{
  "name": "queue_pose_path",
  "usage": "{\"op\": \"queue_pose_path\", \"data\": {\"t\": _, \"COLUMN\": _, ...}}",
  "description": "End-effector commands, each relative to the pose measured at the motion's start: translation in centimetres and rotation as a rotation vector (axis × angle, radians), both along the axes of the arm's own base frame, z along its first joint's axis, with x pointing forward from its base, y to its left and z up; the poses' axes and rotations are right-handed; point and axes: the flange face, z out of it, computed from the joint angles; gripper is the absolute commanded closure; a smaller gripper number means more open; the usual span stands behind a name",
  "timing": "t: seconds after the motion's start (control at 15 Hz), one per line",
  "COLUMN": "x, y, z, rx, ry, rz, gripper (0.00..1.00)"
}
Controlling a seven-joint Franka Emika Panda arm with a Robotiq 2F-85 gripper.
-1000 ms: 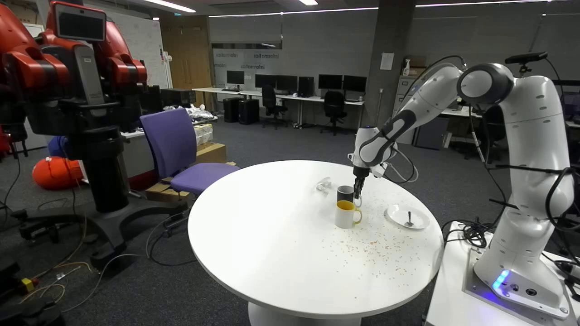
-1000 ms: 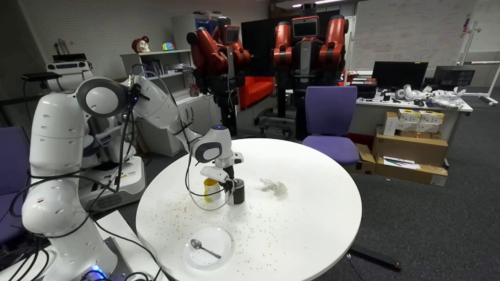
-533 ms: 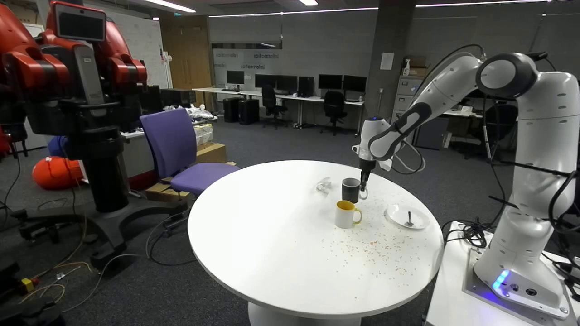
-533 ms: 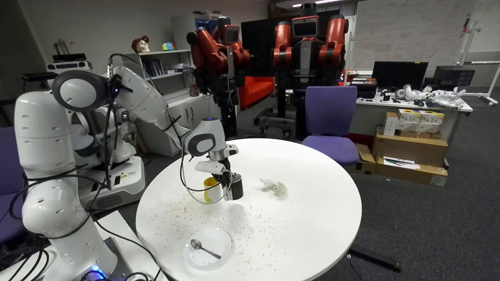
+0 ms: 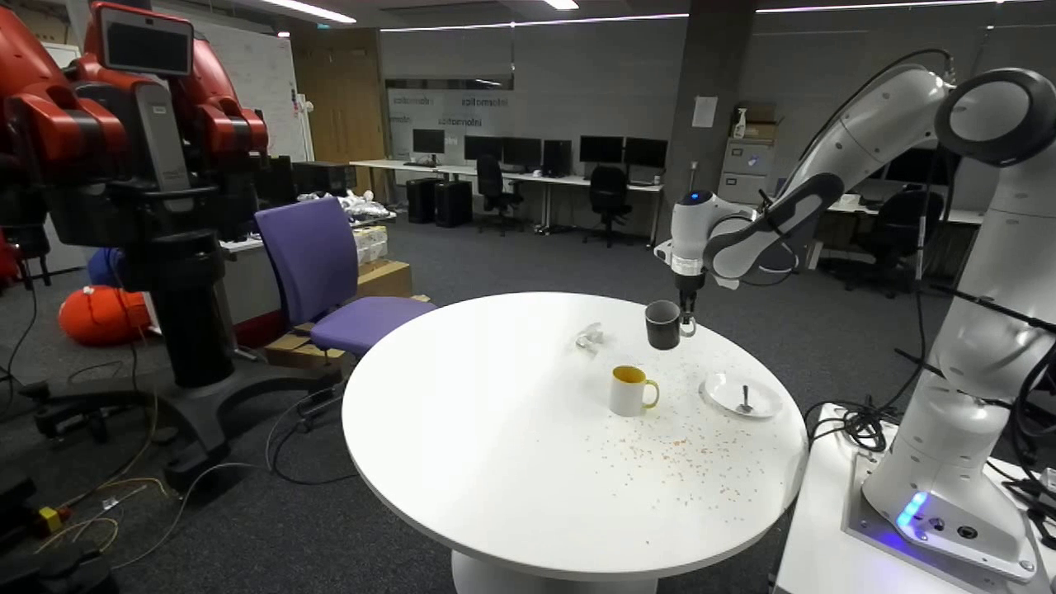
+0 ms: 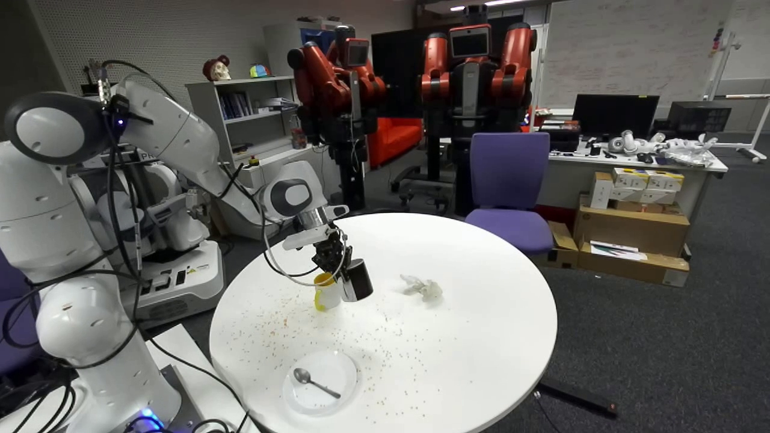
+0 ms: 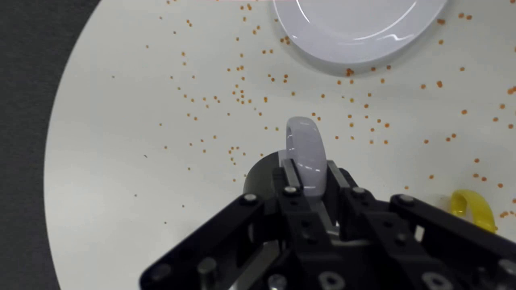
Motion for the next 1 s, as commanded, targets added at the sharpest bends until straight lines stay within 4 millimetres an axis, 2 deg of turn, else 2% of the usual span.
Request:
{"op": "queue_pose_path", "data": {"t": 0.0, "x": -1.1, "y": 1.3, "z": 2.5, "rx": -0.121, "ry": -0.040, "rz": 0.021, "gripper": 0.95}}
{"op": "queue_pose_path", "data": {"t": 0.2, "x": -0.3, "y": 3.0, "z": 2.8, "rx": -0.176, "ry": -0.107, "rz": 0.043, "gripper": 0.95}}
{"op": "queue_pose_path", "data": {"t": 0.6, "x": -0.1, "y": 7.3, "z": 2.1, "rx": -0.148, "ry": -0.188, "rz": -0.072, "gripper": 0.95}}
{"op": "queue_pose_path", "data": {"t": 0.8, "x": -0.3, "y": 7.9, "z": 2.2, "rx": -0.153, "ry": -0.216, "rz": -0.108, "gripper": 0.95}}
{"op": "queue_pose_path", "data": {"t": 0.87, "x": 0.5, "y": 8.0, "z": 0.7, "rx": -0.128, "ry": -0.183, "rz": -0.076, "gripper": 0.80}}
{"op": "queue_pose_path", "data": {"t": 0.93, "x": 0.4, "y": 8.1, "z": 0.7, "rx": -0.127, "ry": -0.188, "rz": -0.085, "gripper": 0.80}}
